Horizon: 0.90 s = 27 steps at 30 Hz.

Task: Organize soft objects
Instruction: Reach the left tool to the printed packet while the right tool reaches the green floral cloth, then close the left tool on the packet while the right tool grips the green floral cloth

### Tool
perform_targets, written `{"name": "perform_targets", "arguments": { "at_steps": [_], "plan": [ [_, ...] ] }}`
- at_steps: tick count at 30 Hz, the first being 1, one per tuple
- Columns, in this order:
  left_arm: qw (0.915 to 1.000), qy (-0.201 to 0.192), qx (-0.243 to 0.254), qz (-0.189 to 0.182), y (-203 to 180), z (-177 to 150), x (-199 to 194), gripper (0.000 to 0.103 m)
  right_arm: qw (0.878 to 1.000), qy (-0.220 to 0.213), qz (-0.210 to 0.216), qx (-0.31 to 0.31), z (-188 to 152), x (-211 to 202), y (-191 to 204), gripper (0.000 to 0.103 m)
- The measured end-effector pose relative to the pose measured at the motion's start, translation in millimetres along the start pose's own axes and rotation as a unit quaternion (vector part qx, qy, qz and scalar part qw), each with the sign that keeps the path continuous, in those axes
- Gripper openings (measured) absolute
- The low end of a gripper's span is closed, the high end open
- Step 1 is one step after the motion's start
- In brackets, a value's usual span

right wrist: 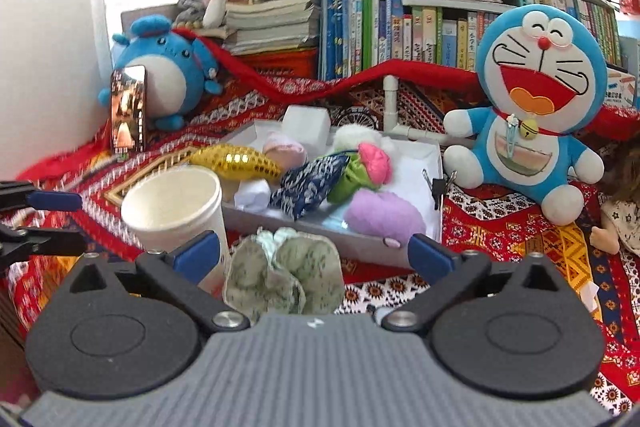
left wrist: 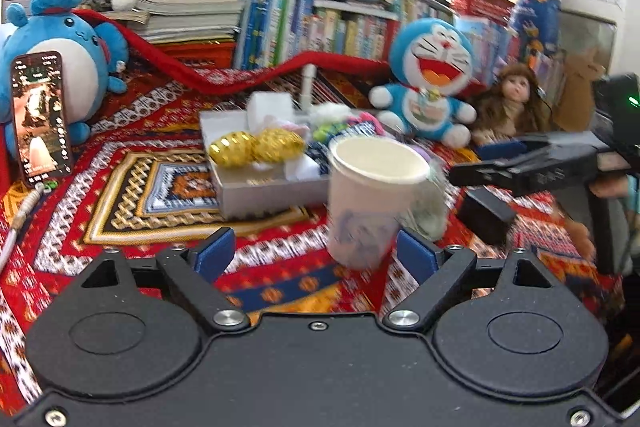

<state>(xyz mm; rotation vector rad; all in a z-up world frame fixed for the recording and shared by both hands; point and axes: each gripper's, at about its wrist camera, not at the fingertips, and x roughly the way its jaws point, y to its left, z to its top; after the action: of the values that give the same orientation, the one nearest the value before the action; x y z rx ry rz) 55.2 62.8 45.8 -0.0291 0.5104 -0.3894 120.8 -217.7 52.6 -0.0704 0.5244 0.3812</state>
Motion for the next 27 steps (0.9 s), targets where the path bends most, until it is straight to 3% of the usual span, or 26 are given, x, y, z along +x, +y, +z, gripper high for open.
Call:
{"name": "perform_targets", "arguments": {
  "at_steps": [6,12,17,22,27],
  "plan": [
    [0.9992,0.033,-0.002,-0.024,-20.3,-24.0,-9.5,0.090,0.999,0.013,-0.007,-0.034,-10.6,7.8,11.9,0.103],
    [0.9984,0.048,-0.015,-0.025,-34.2,-43.4,-9.9,0.090,0.996,0.020,-0.024,-0.083,-18.7,17.6,26.0,0.103],
    [0.9985,0.052,0.006,-0.017,-46.6,-53.6,-8.8,0.088,0.993,0.029,-0.031,-0.110,-24.6,25.0,34.4,0.103],
    [0.9973,0.066,0.031,-0.004,-56.2,-57.2,-2.6,0.072,0.992,0.032,-0.031,-0.121,-28.6,29.1,40.6,0.103],
    [0.9969,0.074,0.027,-0.001,-57.2,-59.4,1.8,0.039,0.992,0.032,-0.035,-0.119,-30.1,33.8,42.9,0.103]
  ]
}}
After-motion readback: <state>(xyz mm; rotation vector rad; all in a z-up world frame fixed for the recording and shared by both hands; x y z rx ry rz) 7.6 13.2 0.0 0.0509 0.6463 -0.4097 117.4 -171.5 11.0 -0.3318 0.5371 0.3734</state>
